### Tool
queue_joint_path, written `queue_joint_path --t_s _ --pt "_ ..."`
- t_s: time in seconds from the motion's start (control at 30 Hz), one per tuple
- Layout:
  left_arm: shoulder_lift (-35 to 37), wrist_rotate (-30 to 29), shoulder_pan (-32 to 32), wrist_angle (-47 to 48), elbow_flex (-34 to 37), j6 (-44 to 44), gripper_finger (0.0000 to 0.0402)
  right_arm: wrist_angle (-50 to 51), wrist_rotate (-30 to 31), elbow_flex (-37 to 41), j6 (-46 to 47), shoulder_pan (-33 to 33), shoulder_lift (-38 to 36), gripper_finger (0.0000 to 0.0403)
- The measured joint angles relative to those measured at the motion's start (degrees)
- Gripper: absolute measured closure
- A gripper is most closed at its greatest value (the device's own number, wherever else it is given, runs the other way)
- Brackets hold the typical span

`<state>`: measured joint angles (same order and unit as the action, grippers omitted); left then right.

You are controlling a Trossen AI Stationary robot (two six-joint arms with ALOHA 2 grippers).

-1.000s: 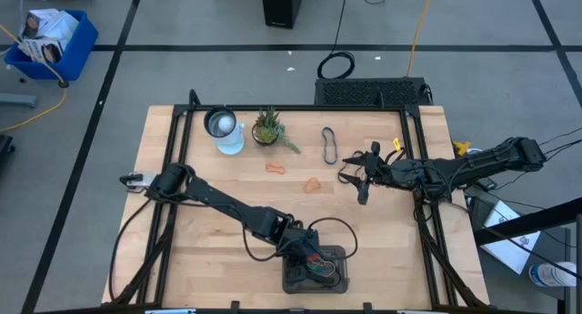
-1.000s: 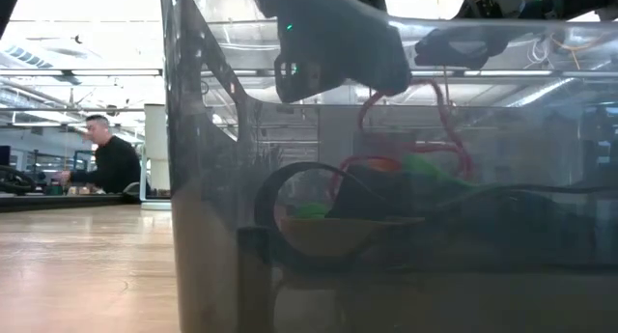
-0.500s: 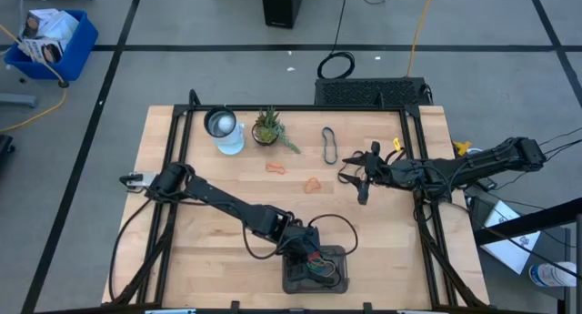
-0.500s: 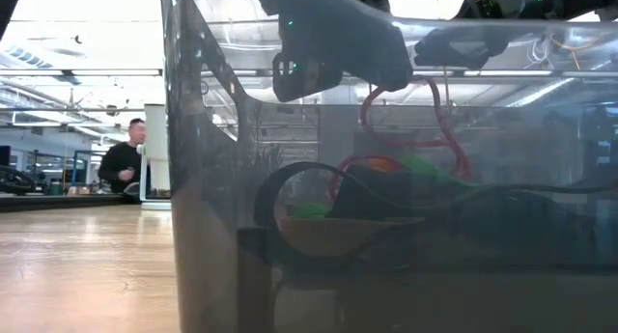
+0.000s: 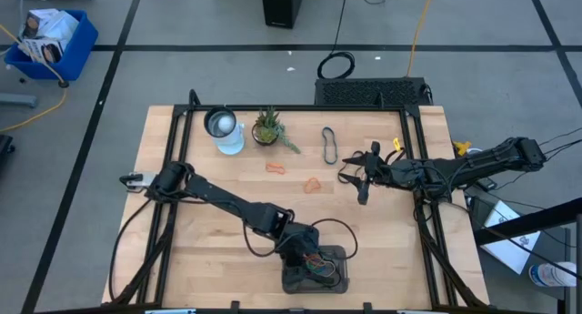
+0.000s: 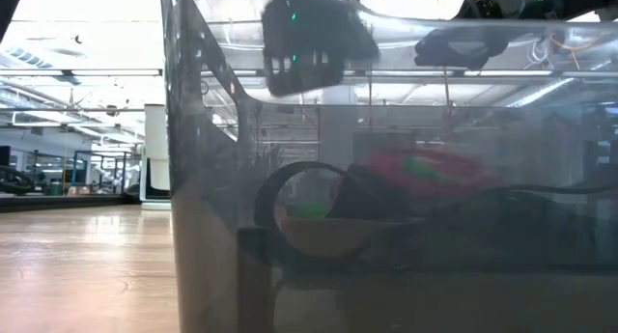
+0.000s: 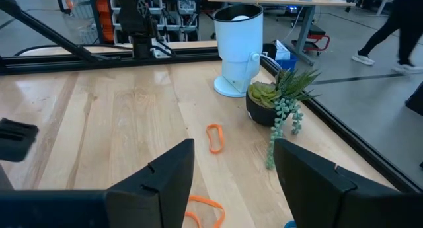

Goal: Pick and place rubber bands into bin
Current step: Put the red rubber band into the black transparent bin

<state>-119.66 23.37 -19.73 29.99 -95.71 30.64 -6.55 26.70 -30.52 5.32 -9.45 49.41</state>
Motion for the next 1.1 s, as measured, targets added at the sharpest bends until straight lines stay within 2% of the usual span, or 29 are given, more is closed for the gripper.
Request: queue_joint_path --t_s 0.1,0.33,0.67,0.77,0.9,1.03,1.1 --pt "2.0 4.3 1.0 -0.1 0.0 -1.4 0.0208 0.0 0.0 0.0 0.0 0.0 0.0 0.0199" --pt "11.2 4.3 4.1 1.9 0.0 -10.8 0.0175 0.2 0.0 0.0 0.0 0.0 0.0 0.0197" --pt "32.1 -1.7 11.3 13.4 -0.1 -29.9 0.0172 2.1 0.3 -0.5 -0.4 0.0 0.0 0.0199" --pt "37.5 -3.0 14.5 16.4 -0.1 -32.9 0.0172 6.7 0.6 -4.0 -0.9 0.0 0.0 0.0198" --pt "44.7 -3.0 18.3 17.5 2.0 -36.0 0.0172 17.8 4.5 -12.3 -1.8 0.1 1.4 0.0200" --pt "53.4 -3.0 22.2 12.4 10.8 -36.3 0.0172 28.3 5.6 -22.0 -2.2 0.7 5.0 0.0201" --pt "58.1 -3.0 23.8 9.2 17.3 -35.1 0.0172 33.9 5.6 -26.3 1.7 1.6 7.1 0.0202"
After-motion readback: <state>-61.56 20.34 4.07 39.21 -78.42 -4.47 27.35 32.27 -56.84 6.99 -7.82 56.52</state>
